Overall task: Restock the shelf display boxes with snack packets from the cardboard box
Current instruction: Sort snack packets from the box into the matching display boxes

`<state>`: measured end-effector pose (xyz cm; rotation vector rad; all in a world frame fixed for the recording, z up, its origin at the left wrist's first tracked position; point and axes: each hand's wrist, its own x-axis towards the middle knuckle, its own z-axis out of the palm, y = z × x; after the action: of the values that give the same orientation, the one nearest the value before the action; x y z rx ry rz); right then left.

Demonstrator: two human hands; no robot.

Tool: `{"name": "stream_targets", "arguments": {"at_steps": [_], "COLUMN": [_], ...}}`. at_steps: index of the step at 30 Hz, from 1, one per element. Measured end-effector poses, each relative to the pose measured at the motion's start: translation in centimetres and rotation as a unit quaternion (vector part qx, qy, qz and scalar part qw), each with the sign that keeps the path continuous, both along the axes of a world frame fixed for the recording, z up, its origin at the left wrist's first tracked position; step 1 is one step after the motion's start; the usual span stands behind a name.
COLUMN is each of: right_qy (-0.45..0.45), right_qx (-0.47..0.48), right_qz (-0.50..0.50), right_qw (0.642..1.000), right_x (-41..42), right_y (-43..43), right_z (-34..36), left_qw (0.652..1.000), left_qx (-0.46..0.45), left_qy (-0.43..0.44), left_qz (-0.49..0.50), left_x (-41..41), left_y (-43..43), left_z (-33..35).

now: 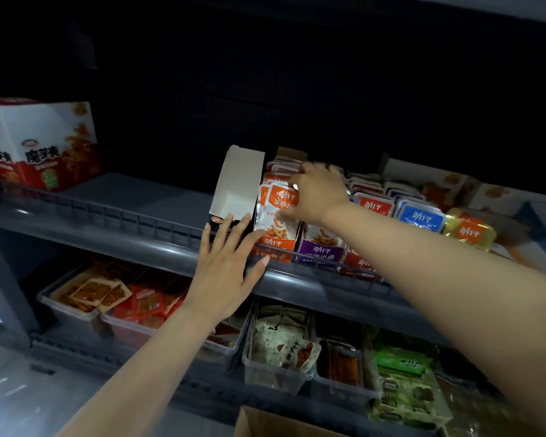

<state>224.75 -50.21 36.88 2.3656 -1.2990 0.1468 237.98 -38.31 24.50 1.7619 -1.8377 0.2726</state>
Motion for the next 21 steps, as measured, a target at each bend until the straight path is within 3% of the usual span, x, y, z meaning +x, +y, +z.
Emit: {"name": "stream_targets", "arguments": {"at_steps": [4,8,13,16,21], "right_qy": [-0.101,-0.246,-0.294,-0.314,-0.308], "right_qx": [0.004,0.026,0.062,0.124,0.273], "right_qz": [0.053,0.131,0.162,0.138,0.057], "right_qw": [0.993,0.960,0.940,0.931,0.910], "right_x": [-0.9,-3.7,-11.4,-16.7,-24.4], "right_y": [1.0,4.0,9.9,13.6,18.8], "right_z": [1.6,2.1,-2.0,-7.0,-19.0], "left_qw": [1.000,1.000,0.995,0.989,0.947], "left_qx": [0.012,-0.003,-0.005,0.065,0.286], "left_qy": [0.003,0.011,0.051,0.091,0.125], "left_qz": [-0.003,-0.028,-0.090,-0.102,-0.082], "left_x": [-0.5,-2.1,-5.9,-8.8,-13.3], "left_y": [0.6,2.3,4.8,6.7,10.0], "left_z": [-0.2,-0.6,-2.6,-5.3,-12.9]}}
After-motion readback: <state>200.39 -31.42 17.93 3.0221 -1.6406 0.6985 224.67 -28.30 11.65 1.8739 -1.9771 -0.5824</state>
